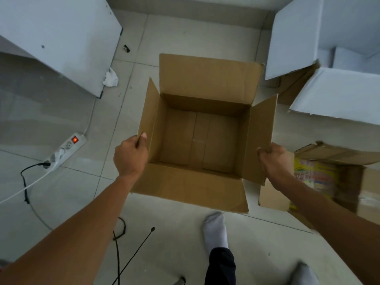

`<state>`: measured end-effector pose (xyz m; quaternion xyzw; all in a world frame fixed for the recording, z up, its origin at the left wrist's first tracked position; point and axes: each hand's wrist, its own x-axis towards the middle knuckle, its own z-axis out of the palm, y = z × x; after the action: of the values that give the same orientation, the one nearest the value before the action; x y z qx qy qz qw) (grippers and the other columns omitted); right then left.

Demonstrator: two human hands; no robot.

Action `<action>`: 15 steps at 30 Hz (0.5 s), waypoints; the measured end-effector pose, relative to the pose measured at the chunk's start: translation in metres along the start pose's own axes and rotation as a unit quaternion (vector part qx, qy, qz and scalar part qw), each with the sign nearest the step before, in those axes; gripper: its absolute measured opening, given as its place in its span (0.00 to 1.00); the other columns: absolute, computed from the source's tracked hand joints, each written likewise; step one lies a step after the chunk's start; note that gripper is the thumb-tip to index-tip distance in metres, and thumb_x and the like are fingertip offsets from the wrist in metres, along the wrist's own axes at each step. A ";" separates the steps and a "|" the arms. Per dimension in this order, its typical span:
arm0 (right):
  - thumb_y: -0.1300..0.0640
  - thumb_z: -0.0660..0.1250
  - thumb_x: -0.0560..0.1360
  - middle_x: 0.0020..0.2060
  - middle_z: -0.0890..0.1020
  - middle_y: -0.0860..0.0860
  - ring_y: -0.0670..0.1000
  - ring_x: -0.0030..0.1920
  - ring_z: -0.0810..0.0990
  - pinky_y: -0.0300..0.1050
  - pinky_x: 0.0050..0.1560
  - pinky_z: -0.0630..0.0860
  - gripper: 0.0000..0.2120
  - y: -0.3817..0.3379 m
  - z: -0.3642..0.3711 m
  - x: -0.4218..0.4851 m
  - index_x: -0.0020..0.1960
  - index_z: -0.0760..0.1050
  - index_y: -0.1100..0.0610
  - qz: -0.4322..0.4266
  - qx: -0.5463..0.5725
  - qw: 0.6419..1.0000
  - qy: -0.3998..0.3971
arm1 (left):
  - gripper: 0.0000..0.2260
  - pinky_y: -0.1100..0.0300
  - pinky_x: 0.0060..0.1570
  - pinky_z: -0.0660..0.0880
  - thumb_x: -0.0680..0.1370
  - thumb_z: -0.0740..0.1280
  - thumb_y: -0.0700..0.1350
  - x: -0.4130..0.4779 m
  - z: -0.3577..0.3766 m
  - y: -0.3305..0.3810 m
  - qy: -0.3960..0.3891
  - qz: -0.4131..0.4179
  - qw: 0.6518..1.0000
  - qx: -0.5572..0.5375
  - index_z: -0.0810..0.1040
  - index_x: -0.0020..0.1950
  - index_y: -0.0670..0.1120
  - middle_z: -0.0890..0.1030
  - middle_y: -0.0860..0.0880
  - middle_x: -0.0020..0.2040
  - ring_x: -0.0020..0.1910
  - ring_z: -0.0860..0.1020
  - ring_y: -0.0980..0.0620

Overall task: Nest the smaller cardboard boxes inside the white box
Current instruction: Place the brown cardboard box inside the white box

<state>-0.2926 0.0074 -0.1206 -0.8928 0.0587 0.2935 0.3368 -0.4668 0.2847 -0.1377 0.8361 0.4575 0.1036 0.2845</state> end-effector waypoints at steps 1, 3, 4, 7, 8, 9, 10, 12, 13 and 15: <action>0.56 0.60 0.78 0.34 0.78 0.56 0.58 0.36 0.77 0.50 0.39 0.76 0.07 -0.003 -0.011 -0.003 0.43 0.73 0.58 -0.009 -0.004 1.000 0.002 | 0.21 0.64 0.25 0.61 0.80 0.61 0.50 -0.004 -0.005 0.008 0.003 0.006 1.000 -0.005 0.65 0.26 0.51 0.67 0.52 0.21 0.20 0.65 0.55; 0.55 0.60 0.78 0.38 0.80 0.58 0.59 0.40 0.79 0.53 0.44 0.79 0.08 -0.008 -0.033 -0.008 0.45 0.74 0.58 -0.027 -0.012 1.000 0.002 | 0.21 0.64 0.24 0.60 0.80 0.61 0.50 -0.013 -0.013 0.026 0.015 0.005 1.000 -0.014 0.65 0.26 0.51 0.66 0.52 0.21 0.20 0.65 0.54; 0.55 0.60 0.78 0.40 0.81 0.59 0.60 0.41 0.80 0.54 0.45 0.79 0.08 -0.009 -0.045 -0.011 0.47 0.74 0.59 -0.034 -0.017 0.999 0.002 | 0.22 0.64 0.25 0.61 0.80 0.61 0.50 -0.018 -0.016 0.036 0.019 0.001 1.000 -0.020 0.65 0.26 0.51 0.67 0.52 0.21 0.20 0.65 0.54; 0.55 0.59 0.78 0.41 0.81 0.59 0.60 0.41 0.80 0.52 0.43 0.79 0.09 -0.006 -0.087 -0.021 0.47 0.75 0.58 -0.050 -0.031 0.998 0.010 | 0.22 0.63 0.25 0.61 0.80 0.61 0.49 -0.042 -0.026 0.074 0.029 -0.012 0.999 -0.044 0.65 0.26 0.50 0.66 0.52 0.21 0.20 0.65 0.54; 0.54 0.59 0.78 0.42 0.81 0.60 0.60 0.42 0.80 0.54 0.44 0.79 0.10 -0.004 -0.102 -0.024 0.48 0.75 0.59 -0.052 -0.033 0.998 0.013 | 0.22 0.63 0.25 0.61 0.80 0.62 0.49 -0.050 -0.028 0.087 0.033 -0.016 0.998 -0.052 0.65 0.25 0.50 0.66 0.52 0.20 0.20 0.65 0.53; 0.54 0.59 0.78 0.43 0.82 0.60 0.60 0.42 0.81 0.56 0.46 0.80 0.11 -0.001 -0.118 -0.028 0.50 0.76 0.59 -0.054 -0.031 0.998 0.016 | 0.22 0.63 0.25 0.62 0.80 0.62 0.49 -0.059 -0.029 0.102 0.038 -0.018 0.998 -0.057 0.65 0.25 0.49 0.66 0.51 0.20 0.20 0.65 0.53; 0.54 0.59 0.78 0.43 0.82 0.60 0.60 0.43 0.81 0.57 0.46 0.80 0.11 0.002 -0.134 -0.033 0.52 0.76 0.60 -0.057 -0.028 0.998 0.019 | 0.22 0.62 0.25 0.62 0.79 0.62 0.49 -0.068 -0.031 0.116 0.042 -0.016 0.997 -0.059 0.65 0.25 0.49 0.66 0.51 0.20 0.20 0.65 0.53; 0.54 0.59 0.78 0.41 0.81 0.59 0.59 0.40 0.80 0.55 0.43 0.80 0.11 0.011 -0.168 -0.042 0.52 0.76 0.60 -0.066 -0.024 0.997 0.030 | 0.22 0.63 0.25 0.62 0.79 0.62 0.48 -0.087 -0.031 0.147 0.045 -0.004 0.997 -0.062 0.65 0.25 0.49 0.66 0.51 0.20 0.20 0.65 0.52; 0.54 0.59 0.79 0.39 0.81 0.57 0.57 0.38 0.80 0.51 0.38 0.79 0.11 0.016 -0.185 -0.045 0.52 0.76 0.60 -0.070 -0.021 0.997 0.036 | 0.22 0.63 0.25 0.62 0.79 0.62 0.48 -0.097 -0.031 0.163 0.046 0.003 0.997 -0.064 0.65 0.24 0.49 0.67 0.51 0.20 0.20 0.65 0.52; 0.55 0.59 0.79 0.35 0.79 0.54 0.53 0.34 0.78 0.42 0.30 0.73 0.11 0.024 -0.220 -0.053 0.50 0.76 0.60 -0.079 -0.015 0.996 0.044 | 0.23 0.62 0.25 0.62 0.79 0.63 0.48 -0.114 -0.031 0.193 0.051 0.017 0.996 -0.067 0.65 0.24 0.49 0.67 0.50 0.20 0.20 0.65 0.52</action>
<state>-0.2373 -0.1558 0.0275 -0.9117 -0.0021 0.2268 0.3425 -0.4078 0.1211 0.0079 0.8162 0.4495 0.1814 0.3143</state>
